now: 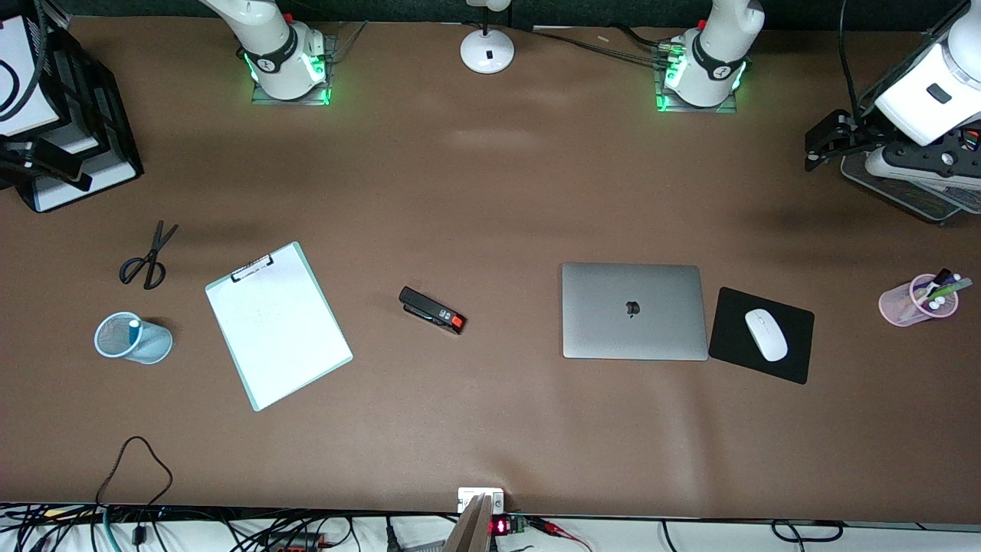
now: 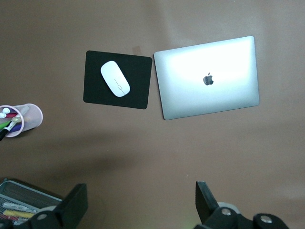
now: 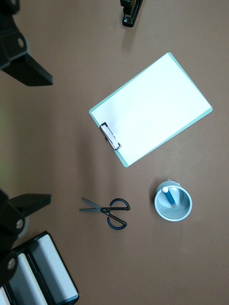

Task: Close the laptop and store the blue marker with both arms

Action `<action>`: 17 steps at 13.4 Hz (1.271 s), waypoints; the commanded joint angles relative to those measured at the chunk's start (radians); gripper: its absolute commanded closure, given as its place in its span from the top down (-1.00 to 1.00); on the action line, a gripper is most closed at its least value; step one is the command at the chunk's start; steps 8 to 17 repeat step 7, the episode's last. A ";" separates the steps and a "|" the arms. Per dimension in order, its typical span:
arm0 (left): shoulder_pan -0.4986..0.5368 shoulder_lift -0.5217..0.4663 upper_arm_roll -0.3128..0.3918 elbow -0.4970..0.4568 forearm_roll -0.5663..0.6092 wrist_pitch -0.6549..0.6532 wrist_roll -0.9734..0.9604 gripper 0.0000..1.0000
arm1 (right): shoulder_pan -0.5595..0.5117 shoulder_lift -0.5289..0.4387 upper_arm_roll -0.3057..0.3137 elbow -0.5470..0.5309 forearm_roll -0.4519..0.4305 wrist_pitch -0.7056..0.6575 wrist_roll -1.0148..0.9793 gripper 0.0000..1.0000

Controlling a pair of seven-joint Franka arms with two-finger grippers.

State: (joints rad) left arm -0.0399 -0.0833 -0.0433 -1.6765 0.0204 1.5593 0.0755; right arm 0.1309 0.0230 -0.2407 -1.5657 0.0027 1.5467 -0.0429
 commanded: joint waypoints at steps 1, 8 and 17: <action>-0.001 -0.018 0.002 -0.011 -0.022 0.007 0.017 1.00 | 0.012 -0.026 0.001 -0.030 -0.018 -0.005 0.032 1.00; 0.006 -0.012 0.003 -0.002 -0.022 0.004 0.024 1.00 | 0.018 -0.025 0.000 -0.022 -0.017 -0.028 0.026 1.00; 0.006 -0.012 0.003 -0.002 -0.022 0.004 0.024 1.00 | 0.018 -0.025 0.000 -0.022 -0.017 -0.028 0.026 1.00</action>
